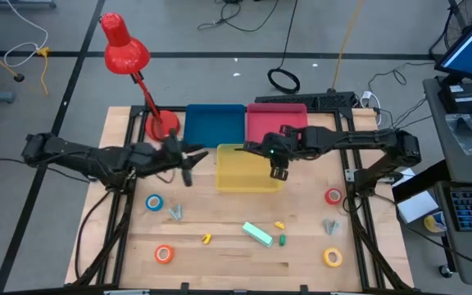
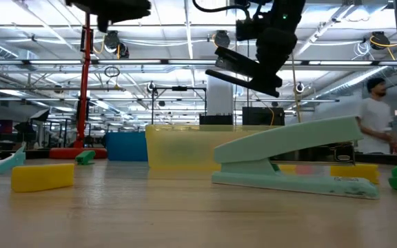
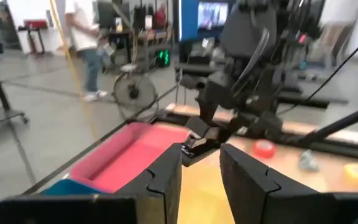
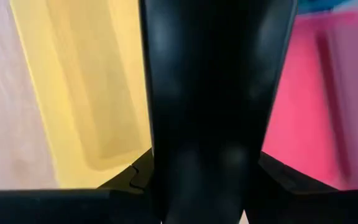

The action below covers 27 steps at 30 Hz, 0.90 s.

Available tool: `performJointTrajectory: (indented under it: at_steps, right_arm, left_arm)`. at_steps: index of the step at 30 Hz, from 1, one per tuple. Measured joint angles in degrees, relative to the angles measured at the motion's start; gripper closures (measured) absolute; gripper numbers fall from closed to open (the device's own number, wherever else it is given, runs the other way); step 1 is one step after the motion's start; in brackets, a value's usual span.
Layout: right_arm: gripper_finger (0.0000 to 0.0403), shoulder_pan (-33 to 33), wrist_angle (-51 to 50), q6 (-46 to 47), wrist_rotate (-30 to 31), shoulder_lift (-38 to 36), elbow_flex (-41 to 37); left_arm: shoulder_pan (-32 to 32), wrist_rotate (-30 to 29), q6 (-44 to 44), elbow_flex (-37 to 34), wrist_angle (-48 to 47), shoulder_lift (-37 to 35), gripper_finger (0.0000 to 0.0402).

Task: Pick and place Stapler, Stapler remover, tape
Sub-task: Put the black large stapler into the blue bin

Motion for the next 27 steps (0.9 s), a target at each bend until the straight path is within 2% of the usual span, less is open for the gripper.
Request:
performJointTrajectory:
  at_steps: [7, 12, 15, 21, 27]
  right_arm:
    - [0.0257, -2.98, 3.96, -13.67, 0.51, -0.02, 0.00]
    - [0.0257, -3.28, 9.20, -21.86, 6.21, -0.02, 0.02]
    - [0.0257, -3.17, 11.27, -25.07, 6.67, -0.02, 0.02]
    - [0.0257, -3.10, 12.13, -25.88, 6.70, -0.02, 0.02]
    - [0.0257, -3.10, 12.27, -25.66, 7.50, -0.02, 0.02]
  left_arm:
    - [2.22, 0.74, 4.57, 13.41, -12.18, 10.62, 0.0291]
    - [3.70, 0.77, 7.46, 22.85, -21.55, 17.35, 0.0291]
    - [4.41, 0.71, 10.17, 29.06, -27.29, 21.34, 0.0286]
    - [5.46, 0.71, 15.87, 38.82, -33.64, 28.26, 0.0248]
    - [5.90, 1.14, 18.74, 41.51, -34.60, 31.85, 0.0190]
